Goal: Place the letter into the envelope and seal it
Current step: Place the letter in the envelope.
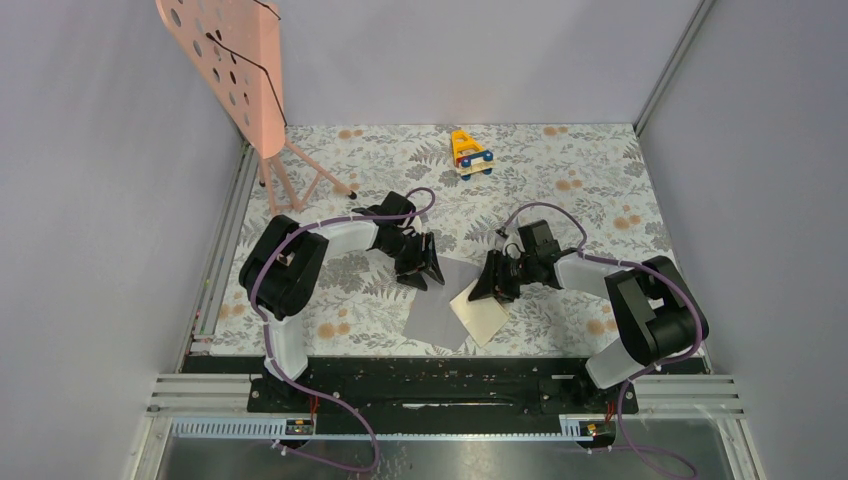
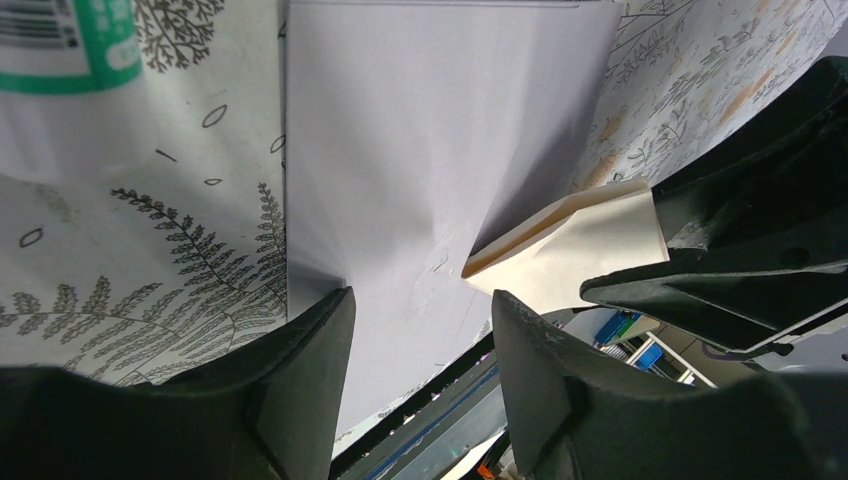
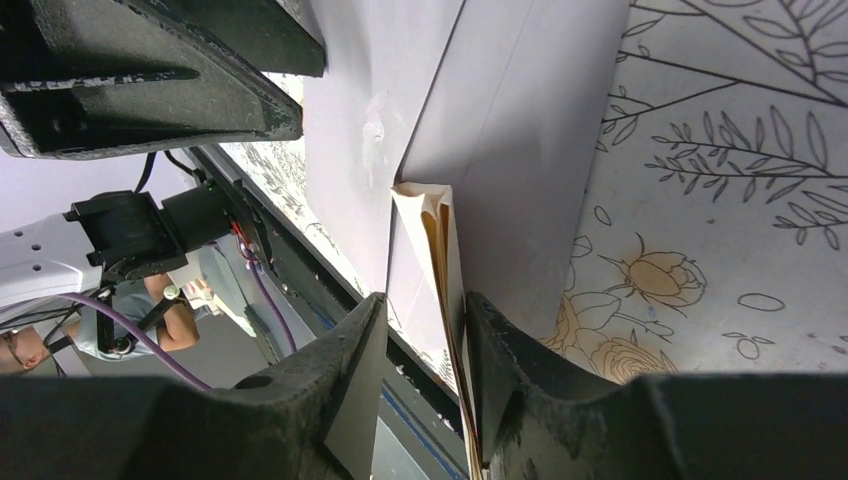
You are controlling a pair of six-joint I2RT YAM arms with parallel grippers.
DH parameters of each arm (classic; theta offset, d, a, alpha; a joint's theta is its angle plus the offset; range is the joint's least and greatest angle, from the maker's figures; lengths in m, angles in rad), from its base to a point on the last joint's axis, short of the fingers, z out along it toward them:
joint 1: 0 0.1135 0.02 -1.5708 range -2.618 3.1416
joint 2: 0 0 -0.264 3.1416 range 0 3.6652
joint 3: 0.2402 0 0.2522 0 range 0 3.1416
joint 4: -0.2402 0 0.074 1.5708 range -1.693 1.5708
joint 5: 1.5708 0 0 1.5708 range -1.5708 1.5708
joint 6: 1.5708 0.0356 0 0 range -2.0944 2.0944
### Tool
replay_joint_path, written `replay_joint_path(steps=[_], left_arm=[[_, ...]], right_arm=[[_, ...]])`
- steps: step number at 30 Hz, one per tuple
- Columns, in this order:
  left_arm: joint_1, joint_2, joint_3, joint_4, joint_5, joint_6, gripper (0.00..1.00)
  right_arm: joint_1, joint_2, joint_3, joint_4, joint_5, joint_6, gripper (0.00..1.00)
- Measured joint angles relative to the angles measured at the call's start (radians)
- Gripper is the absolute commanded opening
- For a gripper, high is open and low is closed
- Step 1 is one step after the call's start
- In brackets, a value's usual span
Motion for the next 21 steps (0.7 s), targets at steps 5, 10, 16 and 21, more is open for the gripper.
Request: replay_joint_path(steps=[5,10,16,21], left_arm=[[0.000,0.002,0.000,0.001,0.002,-0.002,0.54],[0.000,0.004,0.000,0.003,0.007,-0.003,0.54],[0.000,0.004,0.000,0.003,0.008,-0.003,0.54],[0.000,0.004,0.000,0.003,0.008,-0.003,0.54]], right_arm=[[0.020,0.000,0.000,0.018,0.001,0.003,0.40],[0.053,0.000,0.000,0.027,0.002,0.014,0.38],[0.076,0.026,0.001,0.044,0.007,0.040,0.14],[0.078,0.050,0.001,0.064,0.014,0.080,0.00]])
